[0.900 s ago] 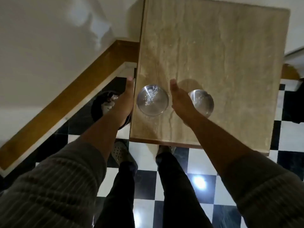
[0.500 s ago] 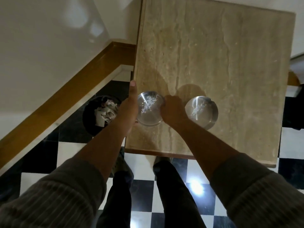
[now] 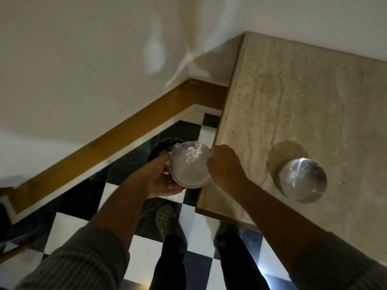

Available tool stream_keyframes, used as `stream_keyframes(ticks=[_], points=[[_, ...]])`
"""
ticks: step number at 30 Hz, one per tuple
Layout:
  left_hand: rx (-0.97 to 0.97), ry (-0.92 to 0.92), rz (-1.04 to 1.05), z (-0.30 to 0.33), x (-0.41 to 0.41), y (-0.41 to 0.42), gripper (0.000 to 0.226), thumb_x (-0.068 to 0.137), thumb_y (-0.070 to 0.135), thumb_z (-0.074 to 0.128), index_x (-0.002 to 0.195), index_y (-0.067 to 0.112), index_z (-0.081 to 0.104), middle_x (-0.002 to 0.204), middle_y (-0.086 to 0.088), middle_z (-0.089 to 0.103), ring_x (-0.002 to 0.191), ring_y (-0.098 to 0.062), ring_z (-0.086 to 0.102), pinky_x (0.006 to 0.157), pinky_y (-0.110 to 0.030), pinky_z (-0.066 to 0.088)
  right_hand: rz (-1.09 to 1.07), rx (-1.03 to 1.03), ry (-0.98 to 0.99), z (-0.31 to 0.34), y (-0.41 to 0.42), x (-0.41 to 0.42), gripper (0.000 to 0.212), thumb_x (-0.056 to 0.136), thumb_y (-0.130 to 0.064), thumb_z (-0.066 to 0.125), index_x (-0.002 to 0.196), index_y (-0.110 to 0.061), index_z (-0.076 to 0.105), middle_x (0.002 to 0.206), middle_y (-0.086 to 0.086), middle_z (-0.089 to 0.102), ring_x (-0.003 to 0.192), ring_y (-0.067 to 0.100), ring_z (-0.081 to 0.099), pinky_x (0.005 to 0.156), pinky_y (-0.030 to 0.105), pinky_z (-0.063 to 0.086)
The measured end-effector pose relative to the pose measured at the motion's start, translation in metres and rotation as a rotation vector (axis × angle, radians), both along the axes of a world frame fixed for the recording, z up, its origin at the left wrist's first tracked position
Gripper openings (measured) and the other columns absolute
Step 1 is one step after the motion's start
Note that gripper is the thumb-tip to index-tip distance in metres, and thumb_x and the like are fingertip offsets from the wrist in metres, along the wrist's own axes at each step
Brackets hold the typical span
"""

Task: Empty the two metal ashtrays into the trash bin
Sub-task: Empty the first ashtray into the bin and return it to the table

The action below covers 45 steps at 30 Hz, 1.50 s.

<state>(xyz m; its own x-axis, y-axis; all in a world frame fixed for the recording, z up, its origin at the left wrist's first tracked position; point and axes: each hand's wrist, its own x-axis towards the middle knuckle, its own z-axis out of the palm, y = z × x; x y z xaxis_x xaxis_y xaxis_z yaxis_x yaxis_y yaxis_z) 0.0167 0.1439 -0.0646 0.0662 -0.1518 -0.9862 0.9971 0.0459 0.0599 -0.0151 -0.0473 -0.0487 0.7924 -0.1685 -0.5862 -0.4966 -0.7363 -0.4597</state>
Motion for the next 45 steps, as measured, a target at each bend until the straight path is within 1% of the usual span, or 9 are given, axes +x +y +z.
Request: stream_keyframes(ticks=[7,11,15,18,26,30,35,40,45], points=[[-0.238,0.083,0.052,-0.027,0.008,0.053,0.082,0.083,0.076,0.054,0.138,0.016,0.052,0.136,-0.03,0.063,0.115,-0.046,0.067,0.08,-0.053,0.064,0.043,0.024,-0.024,-0.018,0.064,0.025,0.027,0.098,-0.021,0.046,0.118,-0.007,0.058,0.115,0.011,0.061,0.102,0.022,0.061,0.089,0.029,0.052],[-0.27,0.112,0.033,-0.052,0.011,0.069,0.092,0.079,0.081,0.055,0.141,0.014,0.05,0.139,-0.029,0.06,0.121,-0.043,0.064,0.089,-0.051,0.061,0.051,0.002,-0.003,-0.04,0.081,0.028,0.03,0.098,-0.022,0.047,0.121,-0.006,0.058,0.116,0.011,0.063,0.104,0.023,0.063,0.091,0.03,0.054],[-0.241,0.081,-0.001,-0.072,0.011,0.08,0.094,0.077,0.083,0.051,0.135,0.009,0.055,0.127,-0.03,0.066,0.103,-0.044,0.072,0.074,-0.049,0.065,0.013,0.035,0.022,-0.06,0.092,0.02,0.026,0.098,-0.023,0.046,0.11,-0.005,0.061,0.098,0.01,0.064,0.089,0.019,0.064,0.071,0.019,0.051],[-0.241,0.029,0.0,-0.082,0.015,0.088,0.09,0.075,0.081,0.054,0.133,0.012,0.056,0.13,-0.03,0.064,0.113,-0.045,0.067,0.084,-0.052,0.062,-0.027,0.126,-0.002,-0.07,0.099,0.017,0.03,0.101,-0.027,0.044,0.109,-0.006,0.063,0.092,0.007,0.062,0.082,0.015,0.058,0.065,0.015,0.04],[-0.3,-0.244,-0.224,-0.084,0.038,0.087,0.094,0.059,0.055,0.082,0.141,0.021,0.05,0.136,-0.021,0.061,0.12,-0.041,0.062,0.093,-0.054,0.058,-0.167,0.463,0.006,-0.072,0.087,0.017,0.031,0.094,-0.017,0.048,0.123,-0.024,0.057,0.112,-0.004,0.063,0.102,0.011,0.06,0.082,0.021,0.047],[-0.218,-0.508,-0.693,-0.068,0.043,0.069,0.064,0.07,0.046,0.072,0.127,0.018,0.06,0.123,-0.01,0.066,0.107,-0.028,0.065,0.089,-0.038,0.055,0.008,0.446,-0.009,-0.072,0.066,0.014,0.05,0.095,-0.005,0.044,0.141,-0.024,0.042,0.139,0.004,0.054,0.127,0.02,0.052,0.106,0.038,0.045],[0.328,-1.067,-1.272,-0.08,0.021,0.051,0.129,0.055,0.061,0.083,0.156,0.011,0.02,0.152,-0.008,0.035,0.135,-0.029,0.037,0.111,-0.043,0.042,0.355,0.235,-0.042,-0.076,0.046,0.005,0.067,0.093,0.001,0.048,0.151,-0.023,0.025,0.154,0.007,0.039,0.139,0.023,0.041,0.114,0.041,0.039],[0.423,-1.352,-1.275,-0.098,0.006,0.055,0.137,0.054,0.069,0.076,0.157,0.004,0.012,0.158,-0.017,0.029,0.141,-0.034,0.033,0.111,-0.035,0.03,0.657,0.037,-0.194,-0.083,0.034,-0.012,0.073,0.091,-0.023,0.051,0.153,-0.011,0.014,0.162,0.013,0.014,0.15,0.024,0.005,0.119,0.047,0.028],[0.46,-1.431,-1.328,-0.112,0.009,0.062,0.14,0.053,0.076,0.07,0.157,0.002,0.011,0.16,-0.021,0.032,0.144,-0.037,0.035,0.118,-0.043,0.031,0.74,-0.116,-0.582,-0.067,0.031,-0.012,0.083,0.092,-0.056,0.045,0.148,0.001,0.022,0.159,0.025,0.017,0.15,0.035,0.009,0.118,0.047,0.024]])
